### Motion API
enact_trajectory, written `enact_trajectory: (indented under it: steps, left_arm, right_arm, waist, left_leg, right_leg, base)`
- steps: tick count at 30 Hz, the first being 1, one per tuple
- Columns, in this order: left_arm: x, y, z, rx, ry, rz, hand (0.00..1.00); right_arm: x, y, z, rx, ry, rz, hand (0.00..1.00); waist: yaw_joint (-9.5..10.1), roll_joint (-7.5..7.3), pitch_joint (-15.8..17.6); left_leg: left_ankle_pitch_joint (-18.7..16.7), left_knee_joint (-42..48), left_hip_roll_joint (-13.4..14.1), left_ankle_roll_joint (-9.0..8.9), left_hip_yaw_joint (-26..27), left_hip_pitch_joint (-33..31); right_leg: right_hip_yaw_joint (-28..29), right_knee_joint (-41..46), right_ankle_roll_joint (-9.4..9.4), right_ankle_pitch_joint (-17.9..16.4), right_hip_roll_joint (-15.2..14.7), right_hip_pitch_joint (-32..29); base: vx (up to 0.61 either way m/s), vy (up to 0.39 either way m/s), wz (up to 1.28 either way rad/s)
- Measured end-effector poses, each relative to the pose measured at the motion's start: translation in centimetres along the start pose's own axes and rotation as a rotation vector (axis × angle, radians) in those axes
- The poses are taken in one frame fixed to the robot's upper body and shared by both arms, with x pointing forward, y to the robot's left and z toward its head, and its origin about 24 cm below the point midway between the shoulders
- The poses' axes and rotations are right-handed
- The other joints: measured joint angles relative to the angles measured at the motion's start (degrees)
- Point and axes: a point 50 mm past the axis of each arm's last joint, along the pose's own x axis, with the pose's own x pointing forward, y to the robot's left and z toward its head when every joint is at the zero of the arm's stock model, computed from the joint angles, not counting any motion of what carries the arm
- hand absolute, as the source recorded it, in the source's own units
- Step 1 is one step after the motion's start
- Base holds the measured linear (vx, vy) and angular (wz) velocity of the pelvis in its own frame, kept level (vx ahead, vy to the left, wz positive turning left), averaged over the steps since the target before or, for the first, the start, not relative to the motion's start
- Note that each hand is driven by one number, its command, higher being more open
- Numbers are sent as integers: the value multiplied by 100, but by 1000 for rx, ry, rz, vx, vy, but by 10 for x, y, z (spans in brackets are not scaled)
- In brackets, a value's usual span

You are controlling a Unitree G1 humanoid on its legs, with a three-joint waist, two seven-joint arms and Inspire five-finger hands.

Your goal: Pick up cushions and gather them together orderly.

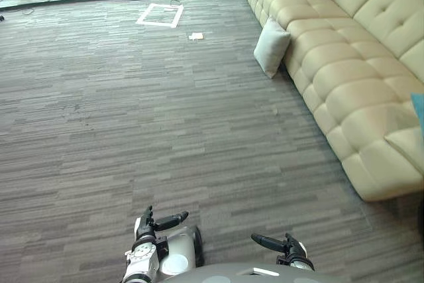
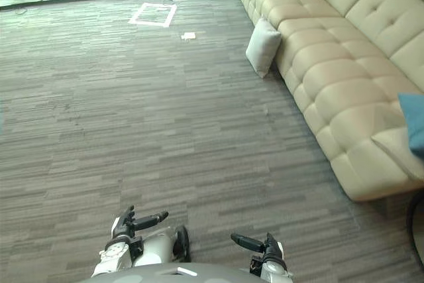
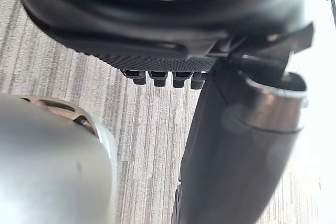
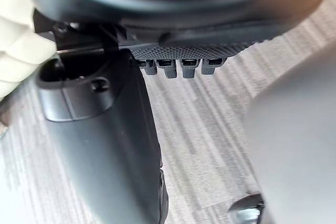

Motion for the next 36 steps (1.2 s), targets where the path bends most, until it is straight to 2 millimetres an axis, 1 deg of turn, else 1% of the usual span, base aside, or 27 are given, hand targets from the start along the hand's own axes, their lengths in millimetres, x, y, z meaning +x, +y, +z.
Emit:
enact_trajectory:
  steps: [2,3,5,6,7,8,9,10,11,13,14,15,16,18,20,22,25,26,27,28,29,30,31,32,33,34,36]
  left_arm:
    - [-1,-3,-4,26,9,-12,100]
    - [-2,-8,-5,54,11,-35,100]
    - [-2,-10,-6,58,19,-42,100]
    - [-2,-12,-7,60,23,-47,100]
    - [-2,-14,-8,65,27,-55,100]
    - [-4,-17,-14,76,48,-68,100]
    - [-4,-17,-15,76,50,-69,100]
    - [-6,-25,-17,69,56,-86,100]
    - [-6,-26,-17,66,56,-86,100]
    - [-6,-27,-16,41,55,-81,100]
    - [-6,-25,-17,15,58,-71,100]
    - [-6,-20,-18,1,59,-55,100]
    - [-6,-19,-18,-2,58,-50,100]
    - [-5,-12,-9,-19,9,-30,100]
    - [-5,-14,-1,-28,-28,-34,100]
    - [-5,-15,5,-53,-54,-35,100]
    - [-6,-16,5,-78,-60,-32,100]
    - [-5,-14,5,-81,-60,-29,100]
    - [-5,-12,6,-76,-61,-25,100]
    - [-4,-8,7,-66,-62,-19,100]
    - [-3,-4,6,-56,-58,-8,100]
    - [-2,-3,7,-53,-57,-5,100]
    - [0,-1,9,-43,-53,-2,100]
    - [1,1,6,-31,-19,2,100]
    - [1,1,4,-27,-9,4,100]
    - [0,0,0,-14,4,1,100]
    - [-1,-5,-4,12,16,-15,100]
  right_arm:
    - [0,-3,4,0,-26,-7,100]
    - [1,-5,10,-2,-54,-11,100]
    - [2,-6,15,1,-73,-12,100]
    - [2,-5,20,7,-86,-8,100]
    - [3,-5,23,15,-94,-9,100]
    - [3,-8,24,19,-93,-17,100]
    - [4,-9,24,14,-95,-20,100]
    - [4,-13,27,4,-107,-30,100]
    - [4,-14,29,1,-108,-31,100]
    - [5,-14,30,-16,-99,-27,100]
    - [6,-16,27,-27,-81,-30,100]
    - [6,-14,24,-37,-66,-25,100]
    - [6,-13,23,-43,-63,-21,100]
    - [4,-9,13,-56,-30,-10,100]
    - [4,-9,10,-53,-18,-12,100]
    - [3,-9,7,-51,-7,-17,100]
    - [3,-6,7,-51,-8,-18,100]
    - [2,-4,4,-55,-1,-11,100]
    - [1,-1,1,-52,10,-5,100]
    - [0,0,-4,-48,26,-2,100]
    - [-2,4,-10,-39,41,7,100]
    - [-2,4,-10,-32,41,5,100]
    - [-2,4,-10,-19,42,2,100]
    - [-2,4,-8,-21,33,4,100]
    - [-1,3,-6,-23,26,2,100]
    - [0,0,-2,-28,5,-2,100]
    - [0,-4,4,-19,-33,-12,100]
  waist:
    - [-18,81,-5]
    - [-80,153,29]
    - [-138,173,39]
    - [-226,192,38]
    - [-288,195,40]
    - [-293,263,21]
    - [-280,307,11]
    - [-277,472,-38]
    - [-312,587,-71]
    - [-289,690,-15]
    - [-256,764,13]
    - [-236,725,59]
    - [-235,705,67]
    - [-190,510,68]
    - [-93,499,82]
    - [34,476,129]
    - [81,459,116]
    - [148,405,52]
    - [163,374,-26]
    - [162,196,-106]
    - [169,51,-169]
    - [167,10,-165]
    - [143,-69,-139]
    - [85,-85,-102]
    - [65,-87,-91]
    - [46,-14,-65]
    - [-21,96,-60]
  left_leg:
    - [-83,-317,11,-39,-57,486]
    - [-72,-728,55,-60,-172,1037]
    - [-75,-1041,101,-61,-236,1400]
    - [-145,-1297,184,-145,-329,1710]
    - [-277,-1513,254,-340,-445,2044]
    - [-398,-1523,359,-479,-665,2420]
    - [-382,-1491,398,-506,-671,2423]
    - [-325,-1129,550,-608,-754,2314]
    - [-162,-75,743,-834,-909,1863]
    - [320,1791,976,-1208,-1296,1129]
    - [385,2916,1154,-1329,-1328,744]
    - [338,3737,1286,-1244,-1191,389]
    - [319,3888,1303,-1210,-1142,285]
    - [174,3951,1350,-951,-716,-581]
    - [57,3190,1336,-765,-401,-1102]
    - [64,1410,1112,-678,-155,-1424]
    - [599,-1,858,-642,-152,-1576]
    - [1012,191,788,-439,-121,-1609]
    - [1074,322,684,-348,-125,-1636]
    - [897,507,551,-149,-43,-1588]
    - [690,564,406,-72,36,-1486]
    - [607,584,350,-49,48,-1425]
    - [401,606,229,11,55,-1226]
    - [154,589,79,72,11,-870]
    - [52,547,36,79,-10,-645]
    - [-110,305,10,84,-28,-93]
    - [-173,-208,8,71,-127,529]
  right_leg:
    - [-278,-35,-101,-151,1,-383]
    - [-715,-553,-411,-421,22,-873]
    - [-943,-1273,-451,-480,103,-1216]
    - [-1076,-2265,-426,-416,233,-1501]
    - [-1061,-3379,-345,-122,390,-1648]
    - [-1009,-3202,-813,478,482,-1590]
    - [-1038,-3141,-833,414,495,-1594]
    - [-1128,-2889,-898,0,541,-1576]
    - [-1245,-2793,-934,-354,596,-1454]
    - [-1293,-3067,-991,-503,823,-1012]
    - [-1284,-3405,-1028,-527,1038,-556]
    - [-1267,-3753,-1073,-568,1165,-39]
    - [-1260,-3846,-1070,-580,1180,105]
    - [-1185,-4421,-1036,-639,1213,802]
    - [-1082,-4751,-967,-646,1224,1143]
    - [-915,-5075,-764,-735,1134,1654]
    - [-672,-5355,-472,-1025,963,2081]
    - [-511,-5354,-354,-1175,825,2171]
    - [-411,-5296,-301,-1205,735,2206]
    - [-299,-4723,-287,-1207,476,1992]
    - [-202,-3819,-190,-1143,269,1630]
    - [-154,-3397,-98,-1058,195,1466]
    - [-27,-2273,69,-628,45,1047]
    - [56,-917,218,-174,-88,531]
    - [44,-499,217,-183,-115,368]
    - [-40,59,143,-232,-68,-9]
    - [-415,62,-48,-349,38,-644]
  base:
    - [572,70,16]
    - [557,8,31]
    - [648,-93,44]
    - [883,-217,72]
    - [1098,-357,90]
    - [879,-342,64]
    - [904,-377,44]
    - [723,-318,29]
    - [693,-301,34]
    - [556,-225,5]
    - [561,-178,-25]
    - [425,-103,-26]
    - [501,-105,-14]
    - [523,-75,-16]
    - [422,-9,-31]
    - [479,95,-44]
    - [586,226,-55]
    - [610,269,-61]
    - [764,336,-52]
    - [659,282,-26]
    - [641,292,-15]
    - [498,231,5]
    - [569,232,22]
    - [564,206,25]
    - [672,208,15]
    - [532,128,2]
    - [535,85,14]
